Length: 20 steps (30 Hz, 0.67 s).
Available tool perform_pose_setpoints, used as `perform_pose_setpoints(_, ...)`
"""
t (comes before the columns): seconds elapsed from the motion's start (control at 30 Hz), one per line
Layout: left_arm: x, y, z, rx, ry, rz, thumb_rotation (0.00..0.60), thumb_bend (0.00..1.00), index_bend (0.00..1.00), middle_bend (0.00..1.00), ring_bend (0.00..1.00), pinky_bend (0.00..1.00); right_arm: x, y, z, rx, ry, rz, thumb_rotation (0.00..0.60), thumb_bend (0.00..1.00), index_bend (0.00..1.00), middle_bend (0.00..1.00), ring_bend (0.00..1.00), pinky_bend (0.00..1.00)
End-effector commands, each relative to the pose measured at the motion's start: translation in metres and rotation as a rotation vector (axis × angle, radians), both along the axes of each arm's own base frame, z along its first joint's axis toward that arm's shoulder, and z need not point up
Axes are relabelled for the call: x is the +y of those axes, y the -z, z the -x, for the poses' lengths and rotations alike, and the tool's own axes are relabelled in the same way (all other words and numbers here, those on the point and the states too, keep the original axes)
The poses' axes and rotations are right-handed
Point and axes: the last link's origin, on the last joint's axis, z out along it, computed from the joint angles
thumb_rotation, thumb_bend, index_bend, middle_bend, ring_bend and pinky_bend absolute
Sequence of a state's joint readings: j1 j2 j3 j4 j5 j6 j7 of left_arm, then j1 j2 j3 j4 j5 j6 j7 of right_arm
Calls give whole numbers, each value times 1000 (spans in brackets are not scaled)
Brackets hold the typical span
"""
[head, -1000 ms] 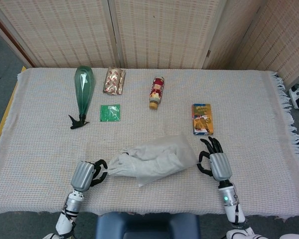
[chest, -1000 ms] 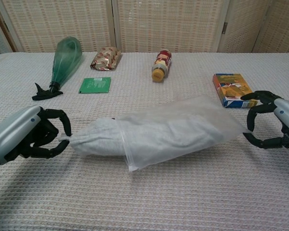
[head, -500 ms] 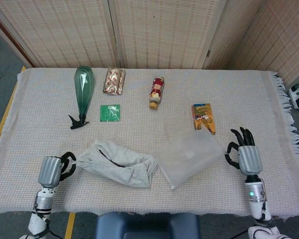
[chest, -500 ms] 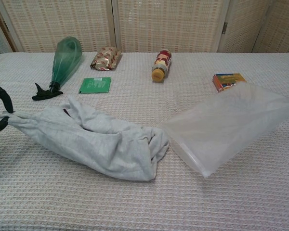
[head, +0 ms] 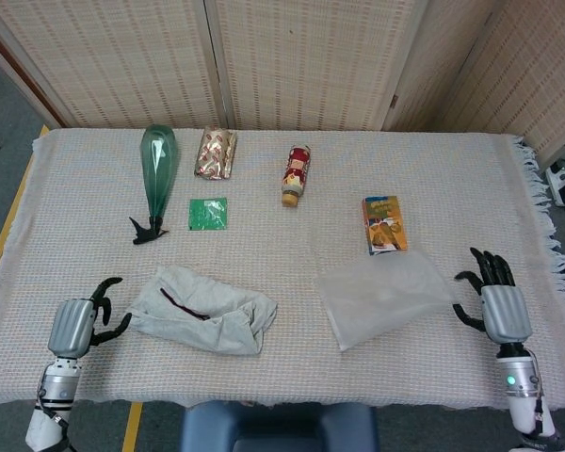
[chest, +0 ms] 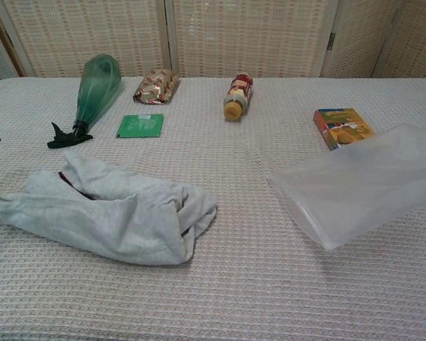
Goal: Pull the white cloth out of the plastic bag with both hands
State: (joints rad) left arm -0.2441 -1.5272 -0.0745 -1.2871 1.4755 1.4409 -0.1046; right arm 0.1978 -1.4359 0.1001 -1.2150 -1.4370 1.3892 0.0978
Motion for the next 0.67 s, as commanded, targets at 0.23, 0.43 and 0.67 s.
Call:
perform_pose_setpoints(0.23, -14, -59, -9, 274, -147, 171, 346, 165, 25, 174, 222, 332, 61, -72, -31, 160, 57, -3, 600, 46, 0, 0, 0, 0)
perform_pose_setpoints(0.43, -56, -105, -4, 345, -184, -57, 347, 167, 135, 167, 186, 304, 84, -85, -42, 177, 62, 99, 600, 46, 0, 0, 0, 0)
perform_pose_setpoints(0.67, -81, -127, 8, 395, -201, -213, 353, 188, 240, 202, 173, 285, 86, -91, -35, 182, 97, 129, 600, 46, 0, 0, 0, 0)
